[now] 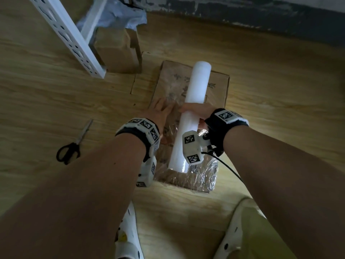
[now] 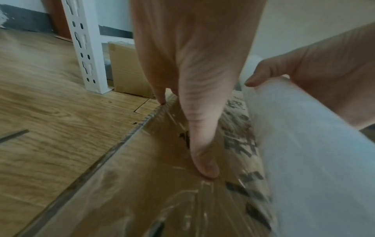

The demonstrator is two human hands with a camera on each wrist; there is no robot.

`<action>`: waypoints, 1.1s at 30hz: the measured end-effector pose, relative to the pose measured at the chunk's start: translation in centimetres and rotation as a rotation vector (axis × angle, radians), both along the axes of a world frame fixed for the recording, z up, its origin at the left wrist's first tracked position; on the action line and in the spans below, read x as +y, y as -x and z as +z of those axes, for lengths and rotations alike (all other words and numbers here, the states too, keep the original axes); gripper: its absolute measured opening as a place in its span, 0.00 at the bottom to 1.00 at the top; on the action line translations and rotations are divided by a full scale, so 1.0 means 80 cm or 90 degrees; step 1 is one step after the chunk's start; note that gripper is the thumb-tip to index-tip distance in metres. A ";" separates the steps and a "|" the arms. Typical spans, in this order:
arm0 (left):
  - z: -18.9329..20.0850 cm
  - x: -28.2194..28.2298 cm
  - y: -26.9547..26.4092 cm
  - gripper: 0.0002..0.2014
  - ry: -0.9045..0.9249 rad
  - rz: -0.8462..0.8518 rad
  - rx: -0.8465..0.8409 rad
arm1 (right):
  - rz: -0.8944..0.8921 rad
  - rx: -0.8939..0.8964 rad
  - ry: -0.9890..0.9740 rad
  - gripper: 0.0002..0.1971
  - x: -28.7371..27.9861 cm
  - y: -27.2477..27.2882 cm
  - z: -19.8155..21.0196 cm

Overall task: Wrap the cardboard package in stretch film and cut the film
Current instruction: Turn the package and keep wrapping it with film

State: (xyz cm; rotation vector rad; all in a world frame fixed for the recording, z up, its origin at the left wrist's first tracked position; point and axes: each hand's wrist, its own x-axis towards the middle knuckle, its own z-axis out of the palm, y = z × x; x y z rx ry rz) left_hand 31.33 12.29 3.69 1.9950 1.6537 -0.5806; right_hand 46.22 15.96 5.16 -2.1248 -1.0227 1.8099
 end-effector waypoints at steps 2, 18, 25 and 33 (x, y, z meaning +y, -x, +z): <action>0.002 0.000 -0.001 0.61 0.012 0.008 0.002 | -0.016 0.010 0.017 0.44 -0.002 -0.008 -0.001; 0.011 0.001 -0.004 0.66 0.048 0.012 0.009 | -0.089 0.009 -0.020 0.35 -0.021 -0.056 0.033; 0.010 0.002 -0.006 0.66 0.068 0.019 0.024 | -0.120 -0.012 -0.006 0.35 -0.026 -0.090 0.009; 0.013 0.003 -0.014 0.67 0.074 0.044 0.031 | -0.125 -0.078 -0.020 0.32 -0.036 -0.108 0.030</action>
